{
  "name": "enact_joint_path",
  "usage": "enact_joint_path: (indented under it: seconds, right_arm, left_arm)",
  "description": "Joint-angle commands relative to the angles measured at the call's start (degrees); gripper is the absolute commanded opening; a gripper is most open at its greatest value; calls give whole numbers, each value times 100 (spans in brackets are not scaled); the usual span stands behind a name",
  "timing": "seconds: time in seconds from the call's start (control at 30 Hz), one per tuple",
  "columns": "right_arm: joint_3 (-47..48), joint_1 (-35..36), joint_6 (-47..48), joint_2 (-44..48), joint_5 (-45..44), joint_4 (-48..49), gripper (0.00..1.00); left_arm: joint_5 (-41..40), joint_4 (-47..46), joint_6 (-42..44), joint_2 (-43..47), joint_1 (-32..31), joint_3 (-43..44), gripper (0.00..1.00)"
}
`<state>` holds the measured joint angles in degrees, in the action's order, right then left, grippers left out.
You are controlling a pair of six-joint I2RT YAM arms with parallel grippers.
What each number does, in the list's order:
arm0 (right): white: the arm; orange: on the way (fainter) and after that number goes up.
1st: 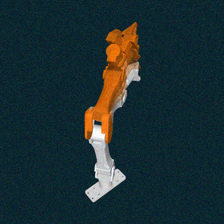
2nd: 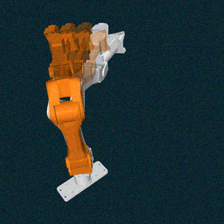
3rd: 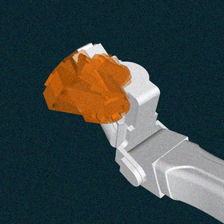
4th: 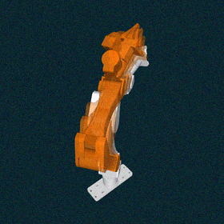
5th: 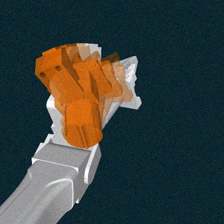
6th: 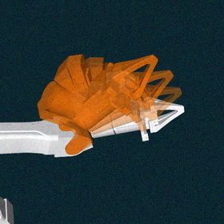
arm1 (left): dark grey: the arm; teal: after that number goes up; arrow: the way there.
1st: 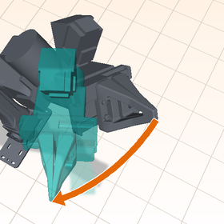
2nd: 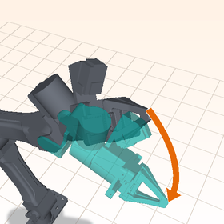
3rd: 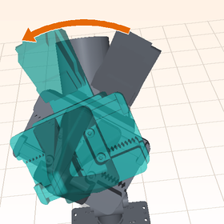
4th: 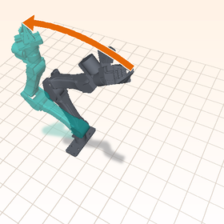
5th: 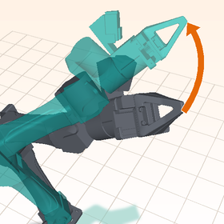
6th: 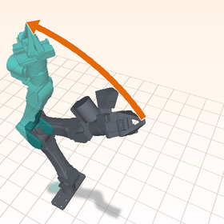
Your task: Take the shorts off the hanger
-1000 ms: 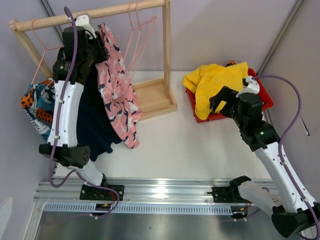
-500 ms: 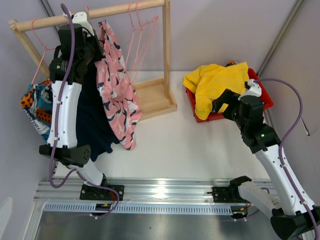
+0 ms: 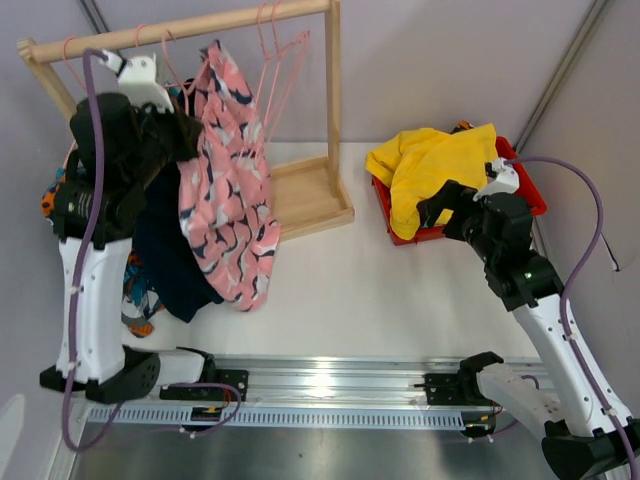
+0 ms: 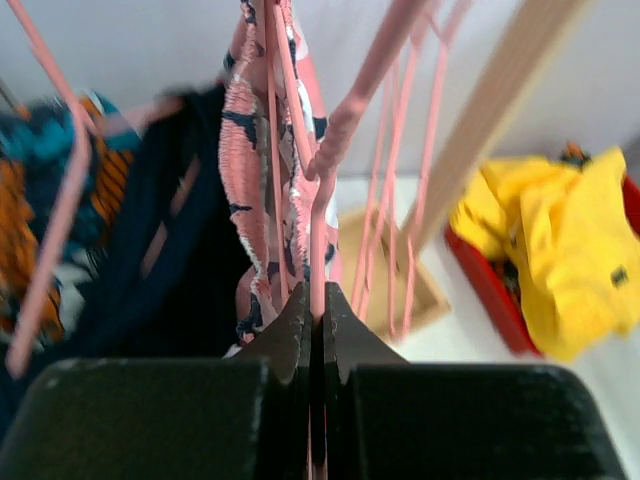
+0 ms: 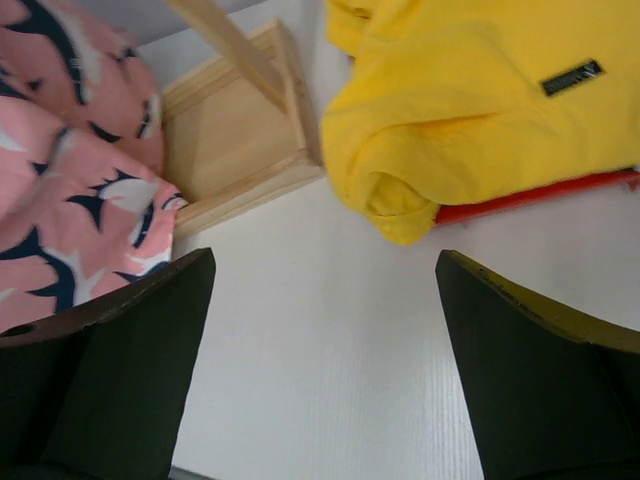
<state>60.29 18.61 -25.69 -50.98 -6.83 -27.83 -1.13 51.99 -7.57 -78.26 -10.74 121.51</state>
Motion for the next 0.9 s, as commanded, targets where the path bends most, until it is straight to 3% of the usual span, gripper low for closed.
enact_joint_path:
  seconds: [0.0,0.03,0.17,0.37,0.53,0.87]
  right_arm:
    - [193,2,424,246,1216,752,99]
    - [211,2,477,299,1880,997,99]
    - [456,28,460,221,3034,1394,100]
    - [1106,204,293,45,4494,1588,100]
    - [1406,248,337,62,4726,1298,99]
    - [1099,283,144,317,4620,1421,99]
  left_arm:
    - [139,92,256,924,-557,-943,0]
    - [-52,118,265,1370,-708,-1328,0]
    - [95,583,160,2067,-1219,-2061,0]
    - [1929,911,89,2866,-1659,-3035,0]
    - [3537,444,-183,3089,-1905,-3091,0]
    - [3962,5,-622,2693,-2090,-2088,0]
